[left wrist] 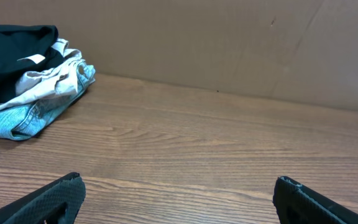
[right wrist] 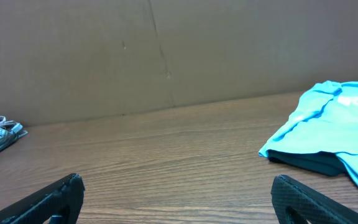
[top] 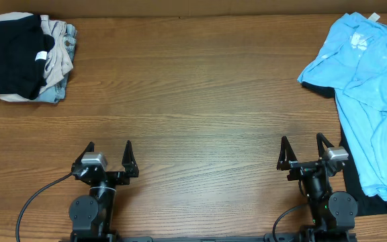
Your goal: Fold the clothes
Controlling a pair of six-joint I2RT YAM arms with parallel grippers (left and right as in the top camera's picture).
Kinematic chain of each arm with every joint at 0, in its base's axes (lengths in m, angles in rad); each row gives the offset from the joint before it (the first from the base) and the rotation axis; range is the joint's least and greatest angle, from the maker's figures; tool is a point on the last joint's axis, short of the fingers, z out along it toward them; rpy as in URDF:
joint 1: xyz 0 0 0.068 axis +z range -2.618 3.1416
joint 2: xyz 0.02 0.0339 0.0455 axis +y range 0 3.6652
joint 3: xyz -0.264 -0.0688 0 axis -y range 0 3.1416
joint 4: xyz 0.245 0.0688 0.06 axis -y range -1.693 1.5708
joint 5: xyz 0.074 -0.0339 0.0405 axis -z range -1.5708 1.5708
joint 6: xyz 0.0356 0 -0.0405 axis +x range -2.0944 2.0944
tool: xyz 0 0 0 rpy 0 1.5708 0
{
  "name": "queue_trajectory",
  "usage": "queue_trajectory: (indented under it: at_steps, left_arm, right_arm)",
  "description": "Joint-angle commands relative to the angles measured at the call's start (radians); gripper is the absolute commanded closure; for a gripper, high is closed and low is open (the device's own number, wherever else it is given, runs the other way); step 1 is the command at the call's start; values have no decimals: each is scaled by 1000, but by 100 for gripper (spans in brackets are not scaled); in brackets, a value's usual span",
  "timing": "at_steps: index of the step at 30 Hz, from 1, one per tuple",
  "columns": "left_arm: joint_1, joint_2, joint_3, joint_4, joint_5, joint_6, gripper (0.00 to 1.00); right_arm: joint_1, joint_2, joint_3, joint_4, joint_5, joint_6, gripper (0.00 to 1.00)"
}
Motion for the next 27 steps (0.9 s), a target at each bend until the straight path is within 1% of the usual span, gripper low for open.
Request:
queue_trajectory:
  at_steps: [1, 10, 14, 27]
  left_arm:
    - [-6, -10, -7, 2, -12, -10, 0]
    - [-6, -10, -7, 2, -12, -10, 0]
    - [-6, -10, -6, 2, -12, -10, 0]
    - [-6, -10, -6, 2, -14, -10, 0]
  right_arm:
    - [5, -12, -11, 10, -1, 0, 0]
    - [5, -12, -11, 8, 3, -5, 0]
    - [5, -12, -11, 6, 90, -7, 0]
    - [5, -12, -11, -12, 89, -7, 0]
